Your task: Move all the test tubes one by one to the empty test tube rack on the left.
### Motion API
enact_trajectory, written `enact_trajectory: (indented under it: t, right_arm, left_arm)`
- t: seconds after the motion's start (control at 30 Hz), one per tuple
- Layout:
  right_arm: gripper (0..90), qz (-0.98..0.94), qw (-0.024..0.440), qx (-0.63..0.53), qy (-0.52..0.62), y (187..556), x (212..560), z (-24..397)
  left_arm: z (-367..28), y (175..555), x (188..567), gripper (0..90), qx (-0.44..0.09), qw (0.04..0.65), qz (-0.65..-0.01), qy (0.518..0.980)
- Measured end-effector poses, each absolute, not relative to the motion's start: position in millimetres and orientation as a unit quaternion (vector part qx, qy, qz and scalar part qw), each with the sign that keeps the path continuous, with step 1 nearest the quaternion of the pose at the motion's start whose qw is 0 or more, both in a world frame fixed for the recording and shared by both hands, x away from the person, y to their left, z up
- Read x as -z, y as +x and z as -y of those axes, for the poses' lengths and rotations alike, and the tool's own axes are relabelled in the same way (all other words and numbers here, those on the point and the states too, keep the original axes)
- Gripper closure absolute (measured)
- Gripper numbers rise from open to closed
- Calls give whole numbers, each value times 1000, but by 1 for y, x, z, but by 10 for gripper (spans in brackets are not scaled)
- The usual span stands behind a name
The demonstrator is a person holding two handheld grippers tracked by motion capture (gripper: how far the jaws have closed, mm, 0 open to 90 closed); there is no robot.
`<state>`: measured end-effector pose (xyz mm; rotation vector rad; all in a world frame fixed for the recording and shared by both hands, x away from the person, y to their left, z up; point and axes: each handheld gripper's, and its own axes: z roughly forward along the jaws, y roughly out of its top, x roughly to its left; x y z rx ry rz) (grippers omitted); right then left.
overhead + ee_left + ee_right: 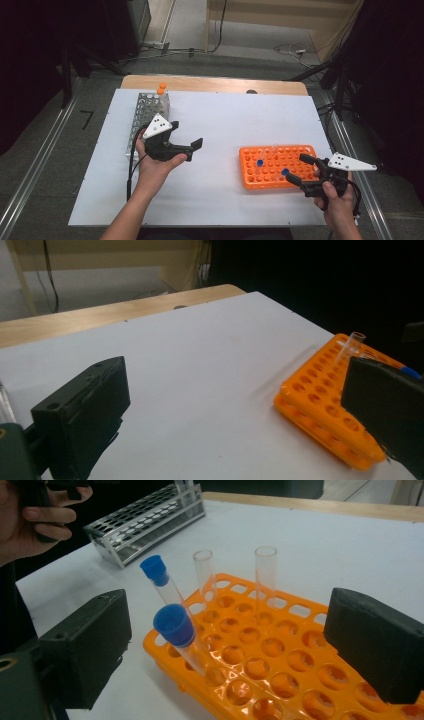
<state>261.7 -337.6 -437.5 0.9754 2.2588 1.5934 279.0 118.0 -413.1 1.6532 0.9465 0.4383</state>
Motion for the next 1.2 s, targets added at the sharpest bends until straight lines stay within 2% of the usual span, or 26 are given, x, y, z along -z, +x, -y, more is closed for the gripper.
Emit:
enact_trajectory:
  t: [0.27,0.67,1.0,1.1,1.2]
  right_arm:
    - [132,-789,77,-521,316,264,452,327]
    - [409,-823,65,-484,288,268,468,316]
    - [610,-839,91,-456,283,270,477,312]
    - [686,-839,103,-452,285,270,477,311]
    - [726,-838,105,-454,284,271,478,311]
  left_arm:
    - [-108,262,420,0,-169,563,-392,707]
    - [-99,255,431,10,-146,557,-384,721]
    - [-91,256,438,13,-137,549,-385,729]
    - [-91,256,440,58,-128,555,-380,729]
    - [-89,255,439,60,-126,556,-377,730]
